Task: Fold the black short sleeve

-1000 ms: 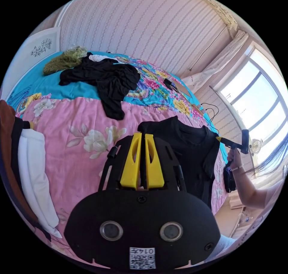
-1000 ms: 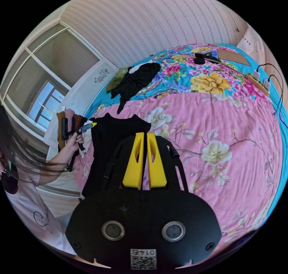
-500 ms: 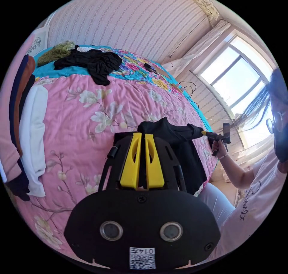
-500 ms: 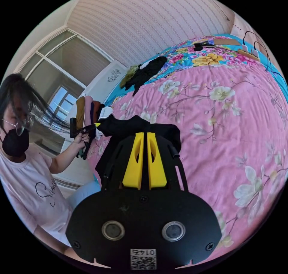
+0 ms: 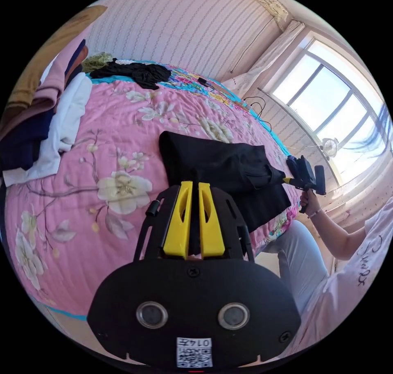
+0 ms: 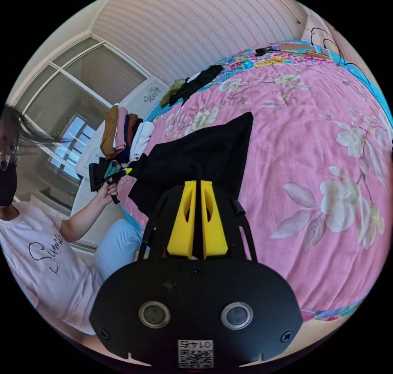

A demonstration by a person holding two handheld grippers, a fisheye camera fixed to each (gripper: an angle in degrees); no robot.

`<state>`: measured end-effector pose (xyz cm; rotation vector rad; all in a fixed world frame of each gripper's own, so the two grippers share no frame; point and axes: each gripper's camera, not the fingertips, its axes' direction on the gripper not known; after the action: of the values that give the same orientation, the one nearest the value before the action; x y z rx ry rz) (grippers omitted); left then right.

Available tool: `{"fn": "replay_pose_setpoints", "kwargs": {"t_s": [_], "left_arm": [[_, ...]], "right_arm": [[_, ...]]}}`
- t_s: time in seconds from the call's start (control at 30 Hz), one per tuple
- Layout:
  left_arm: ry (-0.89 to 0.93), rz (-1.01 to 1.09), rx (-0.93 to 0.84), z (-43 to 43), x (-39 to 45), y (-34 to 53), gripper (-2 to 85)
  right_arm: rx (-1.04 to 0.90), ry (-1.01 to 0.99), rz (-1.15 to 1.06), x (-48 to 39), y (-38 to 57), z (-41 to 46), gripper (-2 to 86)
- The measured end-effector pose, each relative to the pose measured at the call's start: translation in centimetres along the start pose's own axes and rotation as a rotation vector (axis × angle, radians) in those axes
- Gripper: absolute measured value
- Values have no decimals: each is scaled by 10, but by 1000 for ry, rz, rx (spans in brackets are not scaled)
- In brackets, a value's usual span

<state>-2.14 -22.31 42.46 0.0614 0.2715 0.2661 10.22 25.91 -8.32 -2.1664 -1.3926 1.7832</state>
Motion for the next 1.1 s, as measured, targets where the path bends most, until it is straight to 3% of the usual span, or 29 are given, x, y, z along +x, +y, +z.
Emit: {"fn": "replay_pose_setpoints", "kwargs": {"t_s": [0.17,0.4,0.6,0.73,0.9,1.1], "left_arm": [[-27,-128,33,-24,3,54,-6],[-37,57,67,-29,69,54,21],[-74,106,15,27,117,23,52],[-185,90,-163,84,119,27,47],[-100,74,-88,75,120,60,-5],[8,145,-32,28,140,117,-9]], "right_arm": [[-71,127,32,-10,37,9,10],[-11,118,-53,-35,37,14,37],[-73,90,-53,-53,2,80,81],[-195,161,-10,-45,7,131,44],[-125,79,18,-39,25,128,3],[-106,34,-147,-69,69,103,-3]]}}
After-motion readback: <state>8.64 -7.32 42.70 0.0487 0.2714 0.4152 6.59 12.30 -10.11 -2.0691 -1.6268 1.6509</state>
